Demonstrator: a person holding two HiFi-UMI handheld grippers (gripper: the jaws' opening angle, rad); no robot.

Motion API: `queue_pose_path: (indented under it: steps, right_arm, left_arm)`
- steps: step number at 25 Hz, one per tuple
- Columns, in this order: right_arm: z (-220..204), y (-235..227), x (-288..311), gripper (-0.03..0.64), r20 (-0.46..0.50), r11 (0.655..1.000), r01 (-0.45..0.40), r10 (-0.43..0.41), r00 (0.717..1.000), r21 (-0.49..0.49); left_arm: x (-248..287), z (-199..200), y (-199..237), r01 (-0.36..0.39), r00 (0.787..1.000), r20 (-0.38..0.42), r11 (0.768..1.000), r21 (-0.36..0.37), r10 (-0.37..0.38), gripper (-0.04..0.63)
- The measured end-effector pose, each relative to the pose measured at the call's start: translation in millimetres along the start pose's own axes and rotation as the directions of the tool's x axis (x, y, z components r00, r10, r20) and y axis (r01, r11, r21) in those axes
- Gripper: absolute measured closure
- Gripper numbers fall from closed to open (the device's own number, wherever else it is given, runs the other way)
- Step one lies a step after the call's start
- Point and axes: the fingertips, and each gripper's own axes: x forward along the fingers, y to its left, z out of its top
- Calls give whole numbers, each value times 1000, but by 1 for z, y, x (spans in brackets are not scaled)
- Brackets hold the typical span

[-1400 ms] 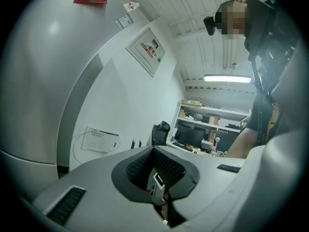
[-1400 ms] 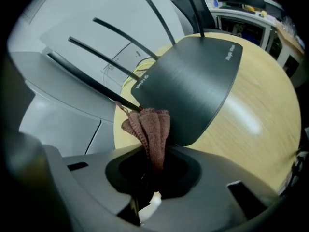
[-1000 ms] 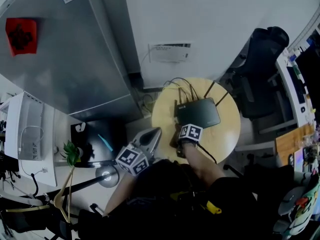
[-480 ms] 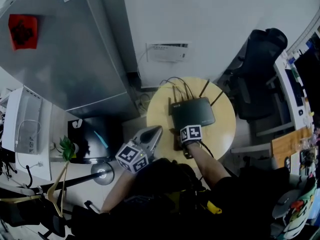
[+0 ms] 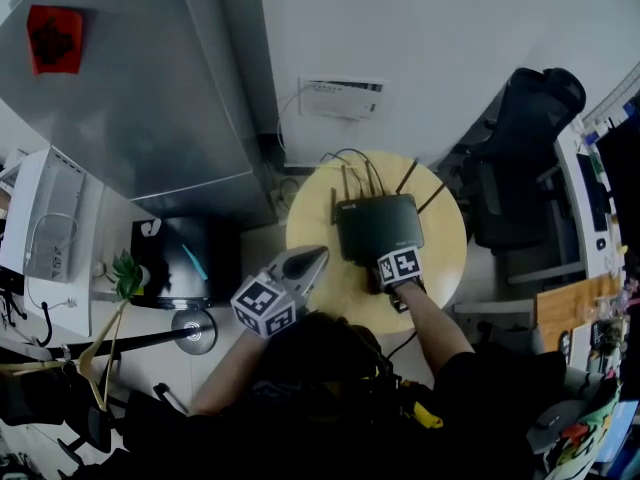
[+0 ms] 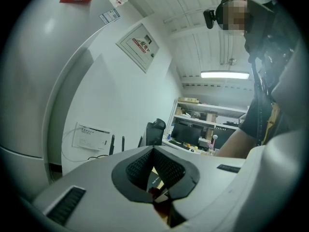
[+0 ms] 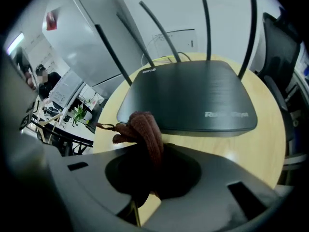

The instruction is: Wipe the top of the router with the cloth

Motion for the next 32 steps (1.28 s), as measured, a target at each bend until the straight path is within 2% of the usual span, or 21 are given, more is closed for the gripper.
queue_pose_path:
  steps: [7, 23, 32]
  right_arm:
    - [-9, -49, -15, 551, 22, 1000, 3, -3, 1000, 17]
    - [-10, -90, -24, 551, 19, 1000, -29, 29, 999, 3]
    - [-14, -121, -34, 551, 86, 992, -40, 29, 996, 124]
  left_arm:
    - [10, -7, -10, -10, 1000, -7, 1000, -6, 10, 598]
    - [51, -20, -31, -9, 998, -58, 1000, -6, 9, 598]
    - [64, -26, -36, 21, 996, -90, 1000, -4, -21, 598]
